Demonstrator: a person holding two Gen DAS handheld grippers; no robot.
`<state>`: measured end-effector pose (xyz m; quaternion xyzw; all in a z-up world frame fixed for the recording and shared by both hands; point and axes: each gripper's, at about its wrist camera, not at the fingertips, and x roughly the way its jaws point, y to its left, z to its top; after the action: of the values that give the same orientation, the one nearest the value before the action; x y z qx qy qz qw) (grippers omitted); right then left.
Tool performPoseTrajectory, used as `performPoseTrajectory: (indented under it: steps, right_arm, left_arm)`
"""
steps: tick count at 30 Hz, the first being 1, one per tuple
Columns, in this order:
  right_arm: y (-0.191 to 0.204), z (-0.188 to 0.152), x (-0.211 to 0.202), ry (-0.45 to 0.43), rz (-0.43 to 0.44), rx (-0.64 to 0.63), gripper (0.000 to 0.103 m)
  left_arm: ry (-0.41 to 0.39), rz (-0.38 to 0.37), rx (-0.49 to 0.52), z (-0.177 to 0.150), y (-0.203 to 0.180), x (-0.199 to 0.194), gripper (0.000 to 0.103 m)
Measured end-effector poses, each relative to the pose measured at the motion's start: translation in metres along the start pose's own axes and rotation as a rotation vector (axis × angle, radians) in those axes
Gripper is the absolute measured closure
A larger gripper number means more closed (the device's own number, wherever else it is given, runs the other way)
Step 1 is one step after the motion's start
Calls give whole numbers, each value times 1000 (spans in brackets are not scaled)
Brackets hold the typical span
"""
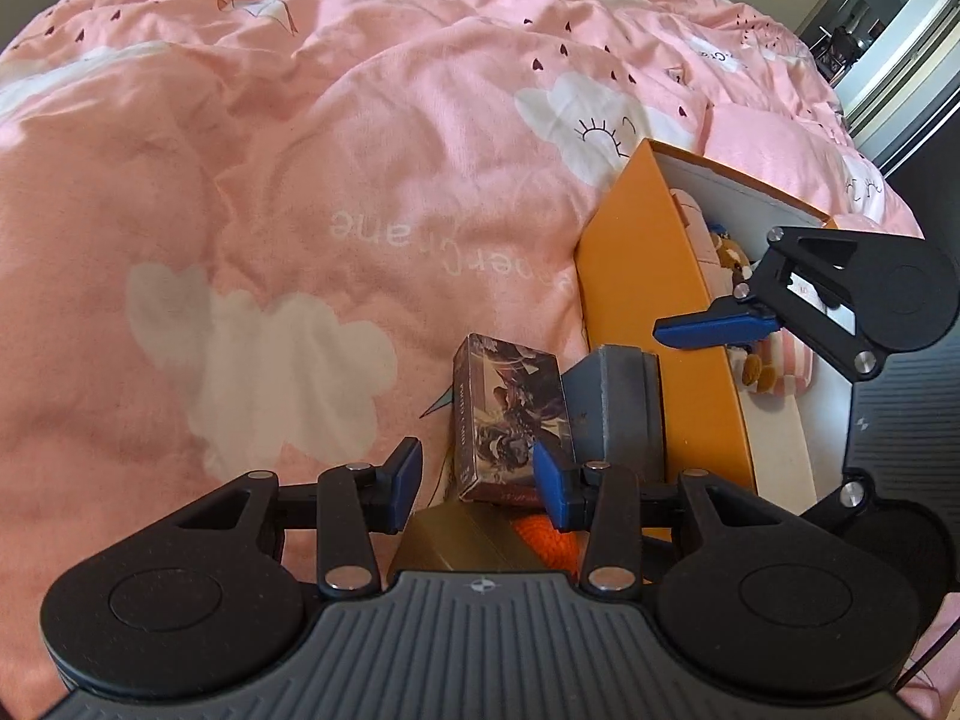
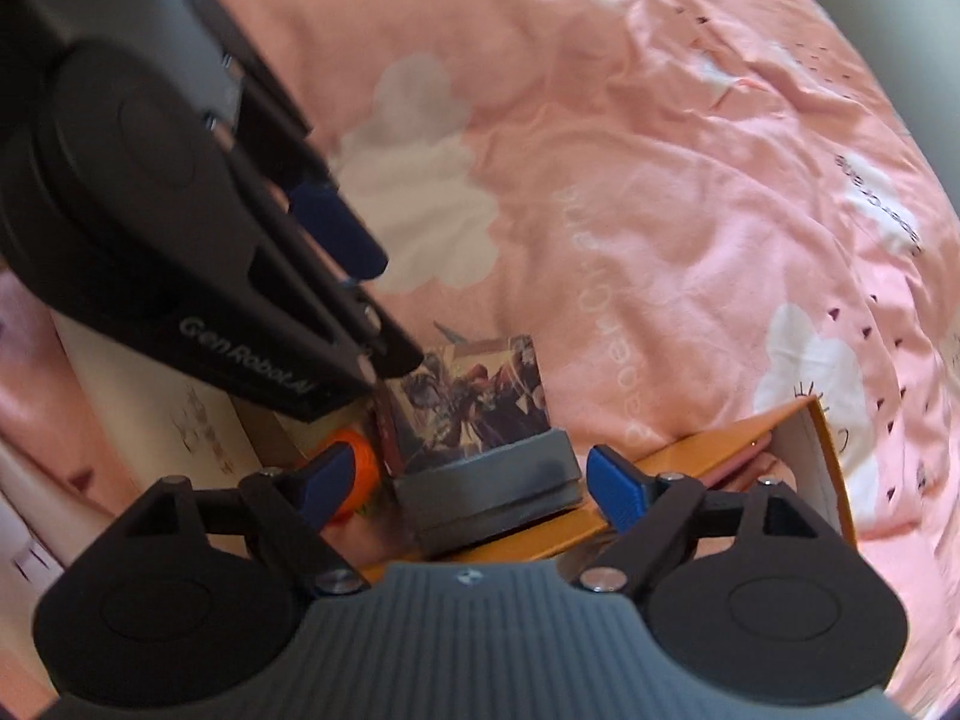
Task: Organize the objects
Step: 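Grasp the photo-card box with left tool while right tool grasps the black box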
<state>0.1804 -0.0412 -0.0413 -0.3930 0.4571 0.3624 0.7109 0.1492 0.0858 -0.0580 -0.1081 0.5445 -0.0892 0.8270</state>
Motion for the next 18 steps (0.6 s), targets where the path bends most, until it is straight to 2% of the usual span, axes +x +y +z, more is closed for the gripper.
performPoseTrajectory:
  steps: [4,8,12,15,18]
  right_arm:
    - [-5,4,18,70,23,-99,17]
    - [-10,8,32,116,45,-144,16]
    - [-14,9,40,140,78,-154,21]
    - [-15,10,40,138,91,-169,23]
    - [-18,10,39,134,99,-173,24]
  left_arm:
    - [27,-12,-21,4,3,13,53]
    - [65,-29,-65,7,9,31,49]
    - [106,-46,-117,8,16,49,47]
    - [127,-73,-156,8,20,59,37]
    - [151,-115,-202,9,23,69,36]
